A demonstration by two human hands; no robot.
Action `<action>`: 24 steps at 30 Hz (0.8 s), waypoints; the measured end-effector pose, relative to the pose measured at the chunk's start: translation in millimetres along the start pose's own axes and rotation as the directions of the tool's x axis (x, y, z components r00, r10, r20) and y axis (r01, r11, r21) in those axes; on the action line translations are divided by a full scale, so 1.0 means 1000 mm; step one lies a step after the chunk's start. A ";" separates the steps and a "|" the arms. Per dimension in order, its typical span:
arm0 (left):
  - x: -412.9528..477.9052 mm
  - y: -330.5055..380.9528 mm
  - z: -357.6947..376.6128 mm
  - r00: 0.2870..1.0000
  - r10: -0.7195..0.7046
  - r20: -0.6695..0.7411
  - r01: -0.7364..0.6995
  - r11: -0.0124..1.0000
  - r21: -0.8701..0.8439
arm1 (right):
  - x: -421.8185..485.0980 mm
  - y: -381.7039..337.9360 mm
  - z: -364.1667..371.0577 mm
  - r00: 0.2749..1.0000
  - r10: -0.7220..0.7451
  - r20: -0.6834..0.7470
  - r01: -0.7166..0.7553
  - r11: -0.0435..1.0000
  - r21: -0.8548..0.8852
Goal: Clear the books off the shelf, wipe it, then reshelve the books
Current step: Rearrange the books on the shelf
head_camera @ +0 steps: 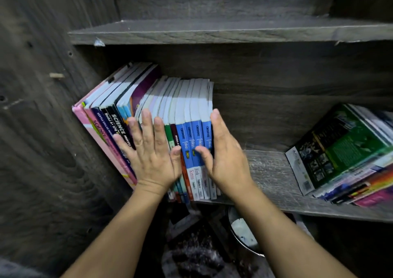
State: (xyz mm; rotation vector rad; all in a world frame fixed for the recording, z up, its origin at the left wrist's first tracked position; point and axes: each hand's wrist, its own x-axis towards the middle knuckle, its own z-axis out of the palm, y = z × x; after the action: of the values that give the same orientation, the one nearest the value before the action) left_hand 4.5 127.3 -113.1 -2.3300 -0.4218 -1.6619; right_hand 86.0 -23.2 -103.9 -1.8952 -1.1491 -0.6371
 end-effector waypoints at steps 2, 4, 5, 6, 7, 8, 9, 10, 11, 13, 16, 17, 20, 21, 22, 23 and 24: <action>0.002 -0.001 -0.001 1.000 -0.017 0.021 0.017 1.000 0.004 | 0.003 -0.007 -0.006 0.997 0.067 0.025 -0.068 0.997 0.046; 0.002 -0.003 -0.004 0.999 -0.022 0.045 0.022 1.000 0.008 | 0.005 -0.015 -0.014 0.988 0.144 0.056 -0.147 0.986 0.072; 0.002 -0.003 -0.006 0.998 -0.022 0.061 0.021 1.000 0.010 | 0.005 -0.019 -0.018 0.980 0.180 0.080 -0.186 0.980 0.069; 0.002 -0.004 -0.007 0.997 -0.020 0.079 0.019 1.000 0.011 | 0.006 -0.023 -0.021 0.971 0.213 0.109 -0.221 0.974 0.059; 0.002 -0.004 -0.009 0.995 -0.020 0.099 0.019 1.000 0.012 | 0.008 -0.026 -0.025 0.959 0.244 0.141 -0.253 0.966 0.047; 0.003 -0.004 -0.011 0.992 -0.020 0.122 0.019 1.000 0.012 | 0.009 -0.029 -0.027 0.947 0.271 0.174 -0.281 0.959 0.032; 0.003 -0.003 -0.014 0.989 -0.021 0.144 0.020 1.000 0.010 | 0.012 -0.030 -0.031 0.935 0.292 0.204 -0.300 0.954 0.009; 0.004 -0.001 -0.018 0.986 -0.025 0.166 0.024 1.000 0.007 | 0.013 -0.031 -0.033 0.926 0.301 0.229 -0.304 0.952 -0.024; 0.005 0.001 -0.023 0.982 -0.036 0.187 0.036 0.999 0.002 | 0.014 -0.032 -0.036 0.921 0.299 0.248 -0.292 0.954 -0.066; 0.009 0.010 -0.034 0.973 -0.081 0.216 0.088 0.996 -0.022 | 0.015 -0.030 -0.043 0.931 0.257 0.260 -0.224 0.963 -0.153; 0.021 0.031 -0.052 0.976 -0.098 0.194 0.110 0.993 -0.047 | 0.011 -0.017 -0.058 0.946 0.181 0.268 -0.116 0.963 -0.243; 0.024 0.041 -0.057 0.981 -0.070 0.178 0.081 0.995 -0.053 | 0.008 -0.010 -0.066 0.949 0.171 0.267 -0.094 0.956 -0.279; 0.028 0.076 -0.064 0.985 0.073 0.156 -0.049 0.987 -0.152 | -0.009 0.018 -0.098 0.948 0.213 0.236 -0.103 0.909 -0.405; 0.027 0.088 -0.064 0.978 0.124 0.167 -0.088 0.975 -0.204 | -0.016 0.029 -0.111 0.943 0.244 0.227 -0.123 0.888 -0.443; 0.024 0.101 -0.063 0.965 0.177 0.191 -0.126 0.959 -0.253 | -0.023 0.041 -0.125 0.937 0.277 0.213 -0.148 0.867 -0.476; 0.020 0.113 -0.061 0.944 0.236 0.232 -0.162 0.941 -0.298 | -0.030 0.053 -0.139 0.929 0.315 0.196 -0.178 0.843 -0.508; 0.014 0.125 -0.057 0.911 0.299 0.284 -0.197 0.921 -0.337 | -0.037 0.066 -0.153 0.919 0.353 0.177 -0.210 0.816 -0.538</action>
State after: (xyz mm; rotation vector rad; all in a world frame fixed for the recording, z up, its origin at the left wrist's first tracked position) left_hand 5.5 -8.4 -85.3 -2.7593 0.0877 -1.2900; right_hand 125.8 -186.0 -73.6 -2.6216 -0.8730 -0.5595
